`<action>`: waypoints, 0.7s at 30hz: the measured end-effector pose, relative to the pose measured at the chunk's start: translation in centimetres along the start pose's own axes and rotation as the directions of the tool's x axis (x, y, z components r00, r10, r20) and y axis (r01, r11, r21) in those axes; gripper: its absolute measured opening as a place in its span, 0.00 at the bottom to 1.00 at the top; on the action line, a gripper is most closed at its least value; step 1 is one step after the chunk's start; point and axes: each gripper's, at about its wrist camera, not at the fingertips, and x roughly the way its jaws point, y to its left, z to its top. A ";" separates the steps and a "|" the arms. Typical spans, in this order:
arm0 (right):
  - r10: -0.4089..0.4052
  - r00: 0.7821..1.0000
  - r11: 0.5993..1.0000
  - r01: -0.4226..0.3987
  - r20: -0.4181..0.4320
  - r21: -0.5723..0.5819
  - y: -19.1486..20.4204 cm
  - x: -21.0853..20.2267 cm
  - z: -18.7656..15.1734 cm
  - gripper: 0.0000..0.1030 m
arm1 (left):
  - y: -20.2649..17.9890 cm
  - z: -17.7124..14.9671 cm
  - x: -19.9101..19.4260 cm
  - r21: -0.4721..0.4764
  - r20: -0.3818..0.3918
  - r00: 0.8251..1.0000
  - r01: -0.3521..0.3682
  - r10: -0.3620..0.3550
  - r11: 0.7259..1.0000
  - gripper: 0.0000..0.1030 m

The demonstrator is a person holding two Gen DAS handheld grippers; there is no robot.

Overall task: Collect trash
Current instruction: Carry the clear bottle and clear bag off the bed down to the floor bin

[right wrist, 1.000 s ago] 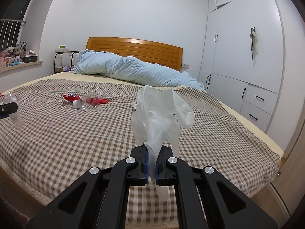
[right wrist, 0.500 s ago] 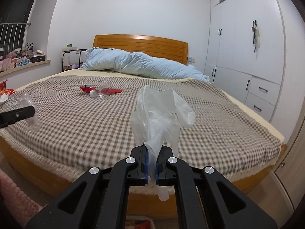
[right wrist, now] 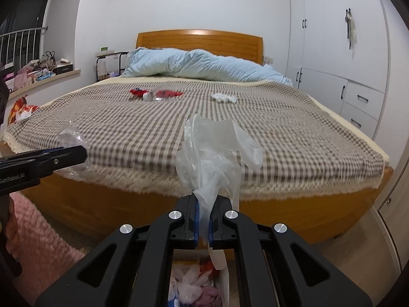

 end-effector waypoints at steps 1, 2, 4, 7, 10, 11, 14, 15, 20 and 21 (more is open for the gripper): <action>0.005 1.000 1.000 -0.005 -0.011 0.001 0.0 -0.1 -0.4 0.05 | -0.2 -0.3 0.1 0.004 -0.010 1.000 0.005 -0.004 1.000 0.33; 0.008 1.000 1.000 -0.008 -0.019 0.003 0.0 -0.1 -0.7 0.05 | -0.4 -0.5 0.2 0.006 -0.018 1.000 0.009 -0.009 1.000 0.33; 0.015 0.999 1.000 -0.015 -0.038 0.003 0.2 -0.3 -1.5 0.05 | -0.9 -1.1 0.6 0.008 -0.045 0.999 0.024 -0.024 1.000 0.33; 0.026 0.997 1.000 -0.025 -0.068 0.007 0.3 -0.3 -2.6 0.05 | -1.6 -2.1 1.1 0.016 -0.073 0.996 0.043 -0.042 0.999 0.32; 0.038 0.994 0.999 -0.036 -0.101 0.018 0.4 -0.1 -3.8 0.05 | -2.5 -3.1 1.7 0.047 -0.102 0.994 0.051 -0.046 0.998 0.33; 0.040 0.993 0.999 -0.038 -0.112 0.019 0.5 0.0 -4.3 0.05 | -2.9 -3.5 2.0 0.060 -0.119 0.992 0.056 -0.049 0.997 0.33; 0.049 0.989 0.999 -0.047 -0.137 0.022 0.6 0.1 -5.3 0.05 | -3.5 -4.8 2.8 0.084 -0.164 0.985 0.063 -0.048 0.994 0.33; 0.051 0.988 0.999 -0.049 -0.146 0.021 0.7 0.2 -5.6 0.05 | -3.7 -5.2 3.3 0.092 -0.184 0.982 0.062 -0.044 0.994 0.33; 0.066 0.977 0.997 -0.058 -0.202 0.043 0.3 1.4 -6.9 0.05 | -3.8 -6.9 5.3 0.110 -0.270 0.963 0.051 -0.020 0.993 0.33; 0.072 0.974 0.997 -0.062 -0.213 0.055 0.1 1.7 -7.1 0.05 | -3.7 -7.2 5.5 0.113 -0.283 0.959 0.046 -0.013 0.993 0.33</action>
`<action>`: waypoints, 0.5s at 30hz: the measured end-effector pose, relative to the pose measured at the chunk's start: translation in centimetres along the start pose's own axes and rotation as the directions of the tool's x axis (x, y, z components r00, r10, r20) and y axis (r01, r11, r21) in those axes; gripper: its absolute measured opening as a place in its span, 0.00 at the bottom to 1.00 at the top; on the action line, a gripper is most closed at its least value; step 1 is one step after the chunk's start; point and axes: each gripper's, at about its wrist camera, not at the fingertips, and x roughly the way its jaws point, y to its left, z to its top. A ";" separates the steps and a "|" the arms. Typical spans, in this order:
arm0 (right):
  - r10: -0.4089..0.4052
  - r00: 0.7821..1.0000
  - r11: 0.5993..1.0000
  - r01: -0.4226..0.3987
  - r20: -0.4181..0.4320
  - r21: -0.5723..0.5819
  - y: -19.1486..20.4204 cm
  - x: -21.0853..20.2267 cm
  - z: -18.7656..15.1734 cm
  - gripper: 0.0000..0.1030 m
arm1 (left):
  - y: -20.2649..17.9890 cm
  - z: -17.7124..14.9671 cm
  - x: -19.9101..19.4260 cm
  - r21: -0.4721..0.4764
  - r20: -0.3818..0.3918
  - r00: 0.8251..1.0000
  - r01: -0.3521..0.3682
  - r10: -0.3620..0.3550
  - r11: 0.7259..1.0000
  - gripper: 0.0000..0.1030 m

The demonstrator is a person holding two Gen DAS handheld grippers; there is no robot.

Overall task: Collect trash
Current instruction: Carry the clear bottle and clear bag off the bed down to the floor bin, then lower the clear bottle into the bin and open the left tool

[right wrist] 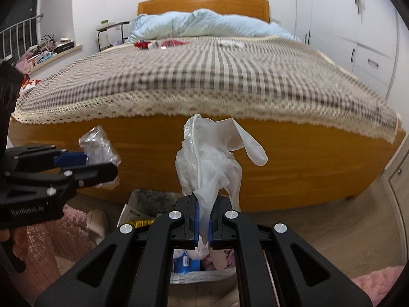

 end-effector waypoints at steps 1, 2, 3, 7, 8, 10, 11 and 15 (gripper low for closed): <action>0.008 1.000 1.000 -0.008 -0.019 0.016 -0.2 0.4 -0.2 0.05 | 0.0 -0.2 0.2 0.001 -0.012 1.000 -0.004 0.004 1.000 0.33; 0.013 0.999 1.000 -0.013 -0.032 0.024 -0.4 0.7 -0.3 0.05 | 0.1 -0.4 0.6 0.003 -0.025 1.000 -0.009 0.009 1.000 0.33; 0.018 0.999 0.999 -0.016 -0.047 0.031 -0.5 1.0 -0.5 0.05 | 0.2 -0.7 0.8 0.003 -0.035 0.999 -0.013 0.013 1.000 0.33; 0.027 0.996 0.999 -0.025 -0.085 0.029 -0.6 1.7 -1.1 0.05 | 0.9 -1.5 1.9 -0.008 -0.082 0.996 -0.022 0.022 1.000 0.33; 0.027 0.995 0.999 -0.025 -0.095 0.022 -0.5 1.8 -1.3 0.05 | 1.0 -1.6 2.2 -0.012 -0.095 0.995 -0.025 0.024 1.000 0.33; 0.031 0.994 0.999 -0.029 -0.106 0.020 -0.5 2.0 -1.5 0.05 | 1.5 -2.0 2.9 -0.024 -0.125 0.992 -0.029 0.026 0.999 0.33; 0.032 0.993 0.999 -0.030 -0.115 0.020 -0.5 2.2 -1.6 0.05 | 1.7 -2.1 3.1 -0.030 -0.135 0.991 -0.028 0.023 0.999 0.33; 0.028 0.990 0.999 -0.025 -0.135 0.026 -0.6 2.8 -1.7 0.05 | 2.5 -2.5 3.8 -0.074 -0.174 0.985 -0.014 0.001 0.997 0.33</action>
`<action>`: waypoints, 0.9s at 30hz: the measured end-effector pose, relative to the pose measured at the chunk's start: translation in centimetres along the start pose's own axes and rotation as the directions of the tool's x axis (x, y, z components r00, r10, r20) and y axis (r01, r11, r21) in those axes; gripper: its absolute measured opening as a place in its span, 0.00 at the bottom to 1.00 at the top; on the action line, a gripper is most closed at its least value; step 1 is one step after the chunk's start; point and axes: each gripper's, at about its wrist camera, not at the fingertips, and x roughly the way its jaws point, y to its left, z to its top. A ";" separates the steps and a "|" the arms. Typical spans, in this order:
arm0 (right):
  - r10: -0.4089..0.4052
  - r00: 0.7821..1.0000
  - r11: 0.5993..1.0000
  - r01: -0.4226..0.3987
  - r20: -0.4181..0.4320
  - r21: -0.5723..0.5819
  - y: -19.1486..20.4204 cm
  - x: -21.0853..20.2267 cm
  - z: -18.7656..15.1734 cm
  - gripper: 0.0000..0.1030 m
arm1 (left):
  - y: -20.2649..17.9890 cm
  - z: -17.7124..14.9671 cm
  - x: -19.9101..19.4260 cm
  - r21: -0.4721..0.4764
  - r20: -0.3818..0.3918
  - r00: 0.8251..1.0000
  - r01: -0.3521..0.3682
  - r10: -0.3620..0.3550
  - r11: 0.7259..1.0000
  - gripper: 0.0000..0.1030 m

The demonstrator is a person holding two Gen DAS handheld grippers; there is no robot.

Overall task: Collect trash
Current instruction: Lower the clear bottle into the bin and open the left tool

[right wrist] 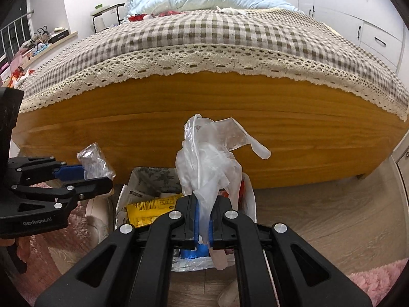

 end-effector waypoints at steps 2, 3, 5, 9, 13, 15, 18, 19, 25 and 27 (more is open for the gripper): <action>-0.005 1.000 1.000 0.005 -0.006 0.008 0.0 0.2 0.1 0.05 | 0.5 0.1 0.3 -0.030 -0.013 1.000 0.018 -0.018 0.999 0.33; -0.008 1.000 1.000 0.008 -0.008 0.012 -0.1 0.3 0.1 0.05 | 0.7 0.1 0.4 -0.040 -0.019 1.000 0.020 -0.021 0.999 0.33; -0.009 1.000 1.000 0.009 -0.017 0.023 -0.4 0.5 0.0 0.05 | 1.2 0.0 0.8 -0.069 -0.040 0.999 0.029 -0.032 0.997 0.33; 0.002 0.999 0.999 0.000 -0.053 0.047 -1.0 1.2 -0.3 0.05 | 2.3 -0.2 2.6 -0.145 -0.115 0.991 0.050 -0.067 0.988 0.33; 0.029 0.995 0.997 -0.023 -0.095 0.072 -1.4 1.8 -0.7 0.05 | 2.9 -0.7 4.3 -0.195 -0.178 0.980 0.047 -0.083 0.980 0.34; 0.041 0.993 0.996 -0.032 -0.113 0.079 -1.5 2.0 -1.0 0.05 | 3.2 -0.9 5.2 -0.214 -0.213 0.974 0.032 -0.079 0.976 0.39; 0.045 0.991 0.996 -0.036 -0.123 0.075 -1.5 2.1 -1.2 0.05 | 3.2 -0.9 6.1 -0.229 -0.249 0.967 0.003 -0.062 0.973 0.57; 0.046 0.991 0.997 -0.037 -0.125 0.074 -1.5 2.1 -1.3 0.05 | 3.3 -0.9 6.1 -0.228 -0.255 0.966 -0.011 -0.049 0.973 0.62; 0.041 0.987 0.998 -0.031 -0.154 0.063 -1.1 2.7 -2.1 0.05 | 3.8 -1.5 6.6 -0.218 -0.297 0.954 -0.092 0.024 0.972 0.85; 0.040 0.985 0.998 -0.031 -0.166 0.058 -1.0 3.2 -1.8 0.05 | 4.3 -1.8 7.1 -0.223 -0.332 0.942 -0.130 0.051 0.966 0.86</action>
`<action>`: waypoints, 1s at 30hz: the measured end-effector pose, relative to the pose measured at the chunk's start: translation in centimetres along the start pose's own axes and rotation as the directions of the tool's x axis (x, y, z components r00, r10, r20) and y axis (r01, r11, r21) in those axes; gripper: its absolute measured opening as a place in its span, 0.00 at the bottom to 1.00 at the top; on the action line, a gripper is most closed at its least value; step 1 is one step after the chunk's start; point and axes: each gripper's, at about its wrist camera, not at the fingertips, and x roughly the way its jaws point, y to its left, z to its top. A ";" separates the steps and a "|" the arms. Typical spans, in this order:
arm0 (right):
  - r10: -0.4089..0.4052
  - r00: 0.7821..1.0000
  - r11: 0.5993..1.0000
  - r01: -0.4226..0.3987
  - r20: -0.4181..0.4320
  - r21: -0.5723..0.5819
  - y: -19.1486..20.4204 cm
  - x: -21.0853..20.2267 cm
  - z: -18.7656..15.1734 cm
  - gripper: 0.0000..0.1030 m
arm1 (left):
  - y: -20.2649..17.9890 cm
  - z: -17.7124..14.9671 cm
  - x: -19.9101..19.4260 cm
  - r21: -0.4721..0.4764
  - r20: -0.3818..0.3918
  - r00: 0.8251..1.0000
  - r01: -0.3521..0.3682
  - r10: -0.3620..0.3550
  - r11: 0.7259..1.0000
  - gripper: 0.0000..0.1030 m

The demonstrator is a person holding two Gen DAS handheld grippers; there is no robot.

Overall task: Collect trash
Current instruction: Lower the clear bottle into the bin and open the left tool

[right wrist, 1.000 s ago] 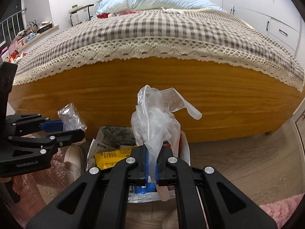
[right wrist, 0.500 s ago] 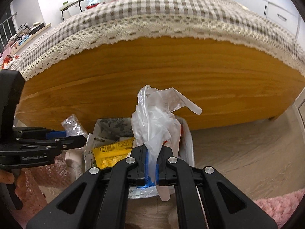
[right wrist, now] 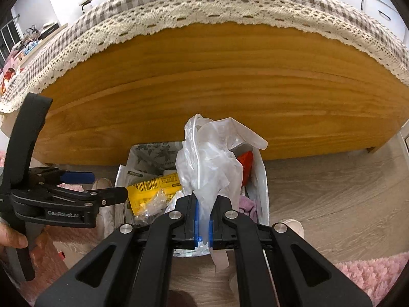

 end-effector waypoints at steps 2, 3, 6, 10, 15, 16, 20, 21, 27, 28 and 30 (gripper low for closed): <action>-0.002 1.000 1.000 0.002 -0.014 -0.007 -0.2 0.2 0.1 0.05 | 0.8 -0.2 0.7 -0.029 -0.035 0.999 -0.012 0.011 1.000 0.86; -0.003 1.000 1.000 0.003 -0.021 -0.011 -0.1 0.4 0.0 0.05 | 1.4 -0.2 1.2 -0.054 -0.061 0.998 -0.015 0.012 0.998 0.86; -0.007 0.999 1.000 0.006 -0.040 -0.026 0.8 1.1 -0.4 0.05 | 2.3 -0.5 1.8 -0.101 -0.107 0.994 -0.012 0.001 0.995 0.86; -0.011 0.997 0.999 0.008 -0.071 -0.044 1.2 2.1 -0.3 0.05 | 2.6 -0.5 1.4 -0.116 -0.099 0.995 -0.019 0.007 0.993 0.86; -0.010 0.996 0.999 0.006 -0.085 -0.050 2.0 2.8 0.3 0.05 | 3.1 -0.5 0.6 -0.145 -0.095 0.995 0.006 -0.020 0.989 0.86; -0.010 0.996 0.999 0.005 -0.087 -0.050 2.2 3.0 0.5 0.05 | 3.2 -0.6 0.6 -0.150 -0.096 0.995 0.009 -0.023 0.989 0.86; -0.011 0.994 0.999 0.006 -0.112 -0.049 3.1 3.7 1.1 0.05 | 4.0 -0.6 0.5 -0.175 -0.095 0.995 -0.001 -0.016 0.985 0.86; -0.013 0.993 0.999 0.007 -0.119 -0.051 3.0 3.8 1.0 0.05 | 4.3 -0.4 0.4 -0.178 -0.088 0.996 -0.015 -0.001 0.984 0.86; -0.026 0.983 0.999 0.018 -0.183 -0.045 3.6 5.1 1.4 0.05 | 5.6 -0.2 -0.2 -0.213 -0.066 0.998 -0.029 0.015 0.977 0.86; -0.027 0.982 0.999 0.019 -0.188 -0.042 3.6 5.2 1.5 0.05 | 5.6 -0.3 -0.2 -0.211 -0.063 0.998 -0.030 0.017 0.977 0.86; -0.030 0.979 0.999 0.023 -0.200 -0.040 3.7 5.5 1.8 0.05 | 5.7 -0.3 -0.3 -0.204 -0.056 0.998 -0.039 0.028 0.978 0.86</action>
